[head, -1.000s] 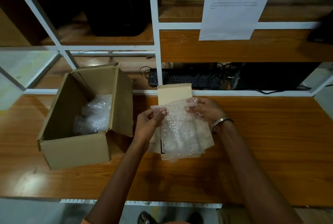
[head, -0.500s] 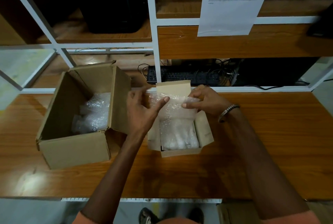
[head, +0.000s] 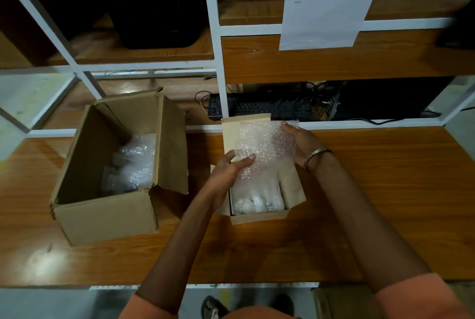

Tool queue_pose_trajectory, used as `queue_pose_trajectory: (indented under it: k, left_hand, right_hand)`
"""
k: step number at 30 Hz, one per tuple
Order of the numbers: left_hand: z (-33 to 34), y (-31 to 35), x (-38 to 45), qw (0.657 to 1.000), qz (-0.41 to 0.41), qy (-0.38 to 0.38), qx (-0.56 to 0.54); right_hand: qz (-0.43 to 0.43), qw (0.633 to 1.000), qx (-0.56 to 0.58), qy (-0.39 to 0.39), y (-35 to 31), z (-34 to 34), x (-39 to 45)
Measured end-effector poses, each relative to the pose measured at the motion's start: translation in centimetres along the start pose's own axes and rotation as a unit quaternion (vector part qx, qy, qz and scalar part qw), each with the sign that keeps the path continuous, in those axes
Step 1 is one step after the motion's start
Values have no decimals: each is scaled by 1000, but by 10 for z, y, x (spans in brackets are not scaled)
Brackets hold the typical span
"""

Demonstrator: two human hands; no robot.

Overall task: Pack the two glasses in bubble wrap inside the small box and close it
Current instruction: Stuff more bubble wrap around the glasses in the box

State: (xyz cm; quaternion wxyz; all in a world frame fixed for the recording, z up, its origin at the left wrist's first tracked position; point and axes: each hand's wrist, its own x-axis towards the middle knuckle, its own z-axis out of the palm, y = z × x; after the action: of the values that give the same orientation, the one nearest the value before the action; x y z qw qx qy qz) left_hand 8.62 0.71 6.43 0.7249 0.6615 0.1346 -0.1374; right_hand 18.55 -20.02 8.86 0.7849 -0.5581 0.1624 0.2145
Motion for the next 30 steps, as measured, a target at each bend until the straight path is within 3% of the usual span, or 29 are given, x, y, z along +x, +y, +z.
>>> queue_pose_trajectory:
  k: [3, 7, 12, 22, 26, 28, 30]
  left_hand:
    - [0, -5, 5, 999, 1, 18, -40]
    - [-4, -7, 8, 996, 15, 58, -72]
    - [-8, -13, 10, 995, -7, 42, -87]
    - [-20, -20, 4, 973, 2, -6, -232]
    - [-32, -26, 11, 937, -43, 15, -346]
    - [-32, -25, 8, 943, -64, -13, -326]
    - [-27, -22, 3, 974, -68, -47, -213]
  right_hand:
    - [43, 999, 11, -30, 9, -7, 5]
    - [88, 980, -149, -103, 20, -18, 0]
    - [22, 974, -109, -196, 33, -17, -9]
    - [-53, 977, -120, -170, 34, -14, -19]
    - [-56, 975, -164, -141, 37, -21, -12]
    - [-53, 971, -194, -126, 40, -27, -9]
    - [-45, 971, -197, -126, 40, -28, -10]
